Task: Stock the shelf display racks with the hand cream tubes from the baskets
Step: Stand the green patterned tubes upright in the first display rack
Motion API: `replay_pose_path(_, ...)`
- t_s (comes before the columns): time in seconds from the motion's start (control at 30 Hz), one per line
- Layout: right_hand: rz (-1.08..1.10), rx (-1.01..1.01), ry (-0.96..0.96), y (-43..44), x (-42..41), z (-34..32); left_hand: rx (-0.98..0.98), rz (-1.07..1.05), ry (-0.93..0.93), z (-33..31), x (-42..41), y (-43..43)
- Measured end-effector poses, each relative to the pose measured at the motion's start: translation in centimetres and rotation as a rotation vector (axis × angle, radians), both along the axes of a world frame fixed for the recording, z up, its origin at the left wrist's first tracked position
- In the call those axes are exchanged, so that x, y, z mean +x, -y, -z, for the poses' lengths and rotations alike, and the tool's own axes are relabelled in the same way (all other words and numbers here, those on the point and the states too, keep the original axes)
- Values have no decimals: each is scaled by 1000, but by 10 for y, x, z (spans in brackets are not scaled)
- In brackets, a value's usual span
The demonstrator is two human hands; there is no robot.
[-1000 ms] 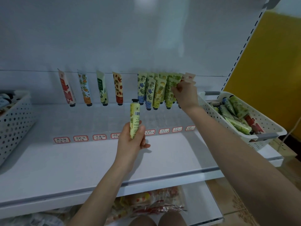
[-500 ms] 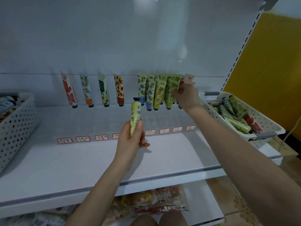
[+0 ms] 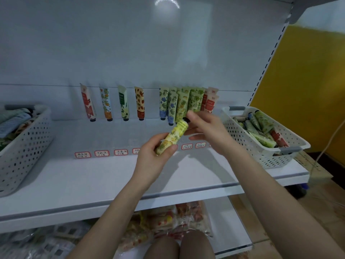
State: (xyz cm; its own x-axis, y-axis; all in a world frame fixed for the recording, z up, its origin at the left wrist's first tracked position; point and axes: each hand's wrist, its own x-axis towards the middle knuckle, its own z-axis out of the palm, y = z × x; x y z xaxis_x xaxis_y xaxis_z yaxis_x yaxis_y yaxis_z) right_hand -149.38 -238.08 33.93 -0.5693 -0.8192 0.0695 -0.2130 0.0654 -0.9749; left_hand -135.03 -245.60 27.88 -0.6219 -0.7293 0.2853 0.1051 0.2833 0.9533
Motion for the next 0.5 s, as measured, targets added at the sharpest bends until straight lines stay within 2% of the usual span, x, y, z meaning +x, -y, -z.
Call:
replay_pose_path(0.13, 9, -54, 93, -8, 12, 4, -28, -5, 41, -3, 12, -6)
replay_pose_path(0.27, 33, -100, 245, -18, 13, 6, 292, -36, -92, -7, 25, -10)
replay_pose_path(0.33, 2, -83, 310, -25, 14, 8, 378, -95, -158, -9, 30, -9)
replay_pose_path(0.43, -107, 59, 257, -36, 17, 13, 317, -181, -143, -11, 31, -3)
replay_pose_path(0.5, -177, 166, 100, -39, 20, 16, 235, -190, -123, -15, 28, -2)
